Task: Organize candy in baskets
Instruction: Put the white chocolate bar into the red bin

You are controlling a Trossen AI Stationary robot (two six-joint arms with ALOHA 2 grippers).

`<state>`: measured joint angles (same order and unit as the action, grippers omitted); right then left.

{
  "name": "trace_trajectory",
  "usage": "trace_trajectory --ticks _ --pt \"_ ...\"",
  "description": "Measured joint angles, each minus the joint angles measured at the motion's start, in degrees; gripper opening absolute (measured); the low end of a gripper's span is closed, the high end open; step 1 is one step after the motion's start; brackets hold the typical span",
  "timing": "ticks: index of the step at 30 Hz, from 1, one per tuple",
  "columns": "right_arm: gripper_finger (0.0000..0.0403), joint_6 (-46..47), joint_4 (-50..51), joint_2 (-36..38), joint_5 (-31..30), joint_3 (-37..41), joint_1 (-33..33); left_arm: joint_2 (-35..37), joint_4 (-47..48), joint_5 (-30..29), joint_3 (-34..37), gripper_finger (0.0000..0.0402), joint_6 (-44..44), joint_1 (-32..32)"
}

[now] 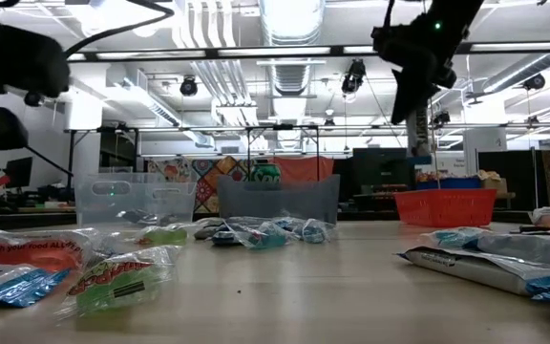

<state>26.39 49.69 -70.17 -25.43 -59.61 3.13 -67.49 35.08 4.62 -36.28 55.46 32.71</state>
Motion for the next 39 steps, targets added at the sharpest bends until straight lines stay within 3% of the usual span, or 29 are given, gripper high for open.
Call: trace_trajectory --ticks 13,27,39 --pt "0.0009 -1.3 4.5 0.0 -0.1 0.0 8.9 -9.0 -7.5 -2.5 -0.4 0.0111 -3.1 2.5" --pt "0.0009 -3.0 4.1 -0.1 -0.1 2.1 19.2 -9.7 -7.6 -4.7 -0.4 0.0111 -3.1 2.4" --pt "0.0009 -3.9 3.7 -0.1 -0.1 2.3 20.5 -9.7 -7.6 -4.7 -0.3 0.0111 -3.1 2.4"
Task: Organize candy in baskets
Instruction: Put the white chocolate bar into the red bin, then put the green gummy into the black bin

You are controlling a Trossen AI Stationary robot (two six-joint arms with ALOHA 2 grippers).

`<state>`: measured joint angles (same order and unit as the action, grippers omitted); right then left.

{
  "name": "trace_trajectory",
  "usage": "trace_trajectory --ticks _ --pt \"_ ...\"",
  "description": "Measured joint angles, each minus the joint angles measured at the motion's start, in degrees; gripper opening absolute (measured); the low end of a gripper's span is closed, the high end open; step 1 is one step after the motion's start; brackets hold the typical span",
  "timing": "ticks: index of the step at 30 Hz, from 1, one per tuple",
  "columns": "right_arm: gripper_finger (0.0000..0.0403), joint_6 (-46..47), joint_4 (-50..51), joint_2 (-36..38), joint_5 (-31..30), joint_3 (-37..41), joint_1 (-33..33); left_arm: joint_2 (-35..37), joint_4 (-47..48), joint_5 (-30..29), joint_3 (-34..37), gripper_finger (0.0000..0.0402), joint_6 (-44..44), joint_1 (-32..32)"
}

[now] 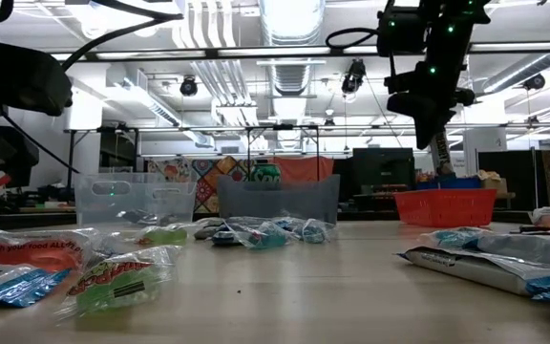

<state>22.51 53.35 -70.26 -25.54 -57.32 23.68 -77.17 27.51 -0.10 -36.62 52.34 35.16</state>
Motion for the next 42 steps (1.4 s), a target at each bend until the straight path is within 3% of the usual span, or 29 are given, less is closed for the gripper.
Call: trace_trajectory --ticks 15,21,33,42 --pt "0.0009 0.0 -0.9 -0.1 0.0 0.0 0.0 0.0 0.0 -0.9 0.0 0.0111 -0.6 0.0" --pt "0.0011 -0.1 -5.9 -0.1 0.0 1.6 0.0 0.0 0.9 0.0 0.0 0.0111 -0.6 0.0" --pt "0.0095 0.0 -7.9 0.0 -0.2 3.4 0.0 0.1 2.9 0.6 -1.6 0.0111 -0.8 0.0" --pt "0.0112 -0.6 -8.7 0.3 -0.1 0.1 -0.4 0.1 2.5 0.5 -1.6 0.0111 -0.6 0.0"
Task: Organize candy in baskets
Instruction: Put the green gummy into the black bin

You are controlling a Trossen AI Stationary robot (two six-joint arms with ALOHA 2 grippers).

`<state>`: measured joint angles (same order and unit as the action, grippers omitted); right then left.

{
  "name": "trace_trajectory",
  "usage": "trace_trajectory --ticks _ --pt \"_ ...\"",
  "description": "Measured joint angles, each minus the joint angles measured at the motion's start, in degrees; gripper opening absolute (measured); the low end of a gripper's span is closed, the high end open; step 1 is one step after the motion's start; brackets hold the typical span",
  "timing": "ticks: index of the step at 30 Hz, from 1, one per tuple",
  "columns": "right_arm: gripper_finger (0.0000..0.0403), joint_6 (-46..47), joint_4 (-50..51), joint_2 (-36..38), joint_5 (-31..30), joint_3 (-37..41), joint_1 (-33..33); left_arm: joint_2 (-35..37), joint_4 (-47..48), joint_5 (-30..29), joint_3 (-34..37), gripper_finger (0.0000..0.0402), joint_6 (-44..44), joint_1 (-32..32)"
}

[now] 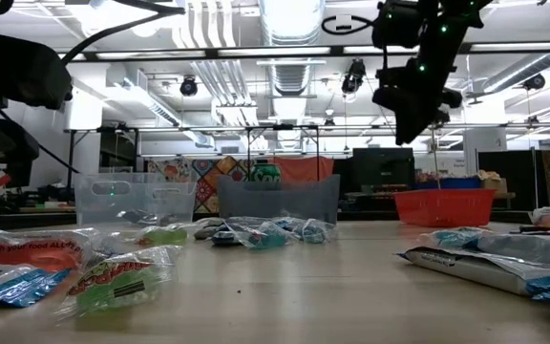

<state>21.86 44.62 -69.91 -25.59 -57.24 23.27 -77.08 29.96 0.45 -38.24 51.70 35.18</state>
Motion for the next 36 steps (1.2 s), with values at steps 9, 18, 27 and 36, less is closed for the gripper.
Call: trace_trajectory --ticks 9,18,27,36 --pt "0.0113 -0.4 -0.4 0.1 6.5 -2.5 -4.7 0.0 -2.7 -4.1 0.0 0.0111 -0.1 0.0" --pt "0.0098 -0.9 -0.7 -0.2 12.4 -2.5 -15.4 0.0 -5.2 -10.0 0.0 0.0111 -0.3 0.0" --pt "0.0090 5.3 -0.9 -0.3 15.6 -2.5 -26.6 0.0 -9.8 -23.6 -0.5 0.0111 -3.6 0.0" --pt "0.0123 10.4 -1.1 -0.3 15.1 -2.4 -32.7 -3.3 -13.7 -40.3 -0.5 0.0115 -5.7 0.0"
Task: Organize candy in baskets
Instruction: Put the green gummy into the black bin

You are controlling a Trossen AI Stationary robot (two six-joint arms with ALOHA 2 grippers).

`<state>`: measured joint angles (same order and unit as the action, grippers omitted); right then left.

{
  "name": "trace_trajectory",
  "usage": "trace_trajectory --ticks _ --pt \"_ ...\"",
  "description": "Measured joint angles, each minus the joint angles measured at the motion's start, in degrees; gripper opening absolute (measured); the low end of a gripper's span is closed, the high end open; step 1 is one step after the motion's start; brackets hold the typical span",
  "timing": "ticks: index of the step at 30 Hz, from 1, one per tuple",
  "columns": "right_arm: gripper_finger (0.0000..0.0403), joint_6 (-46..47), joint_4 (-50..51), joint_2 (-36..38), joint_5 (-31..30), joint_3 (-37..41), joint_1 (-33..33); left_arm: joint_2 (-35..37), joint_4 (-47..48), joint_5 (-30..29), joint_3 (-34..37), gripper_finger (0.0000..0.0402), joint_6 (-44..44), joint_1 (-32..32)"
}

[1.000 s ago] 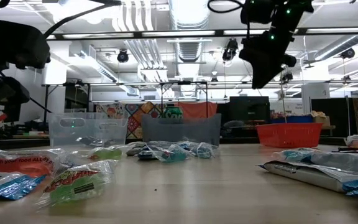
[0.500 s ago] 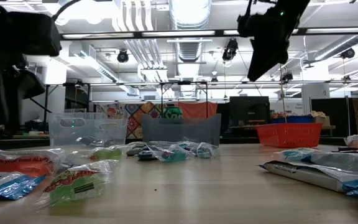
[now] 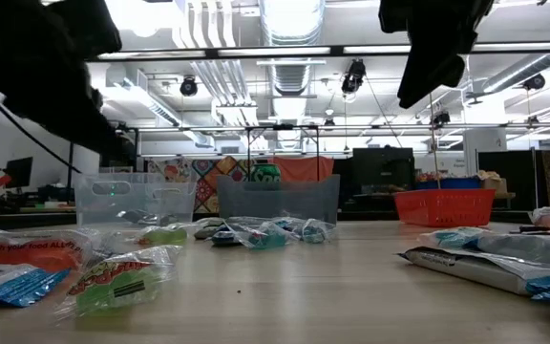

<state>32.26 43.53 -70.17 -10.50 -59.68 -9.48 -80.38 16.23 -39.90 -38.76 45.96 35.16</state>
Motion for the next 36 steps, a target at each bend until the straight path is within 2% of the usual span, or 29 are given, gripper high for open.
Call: trace_trajectory --ticks 4,9,15,19,25,32,36 --pt "0.0135 0.8 -0.2 -0.1 -1.0 0.0 -0.9 -5.2 -6.1 -4.2 0.0 0.0132 -1.9 -0.2" --pt "0.0146 0.8 -0.3 -0.1 -2.2 0.1 -1.0 -12.0 -11.3 -4.7 0.0 0.0149 -0.2 -0.5" --pt "0.0153 0.7 -0.7 -0.1 -3.1 0.7 -1.0 -17.2 -12.2 -7.3 0.0 0.0151 6.7 -0.6" --pt "0.0151 0.8 -0.7 -0.1 -3.1 1.0 -1.0 -19.6 -13.2 -7.5 0.0 0.0148 7.7 -0.8" --pt "0.0153 0.8 -0.8 -0.1 -3.1 1.3 -1.0 -21.4 -13.4 -7.1 0.0 0.0109 8.8 -0.8" --pt "0.0146 -1.0 -3.7 -0.1 -4.2 2.4 -1.1 -20.9 -12.8 -6.5 0.0 0.0011 8.6 -0.8" --pt "0.0141 -6.1 -9.7 -0.4 -4.6 3.8 -1.3 -18.2 -11.1 -5.2 0.0 0.0009 6.5 -0.7"
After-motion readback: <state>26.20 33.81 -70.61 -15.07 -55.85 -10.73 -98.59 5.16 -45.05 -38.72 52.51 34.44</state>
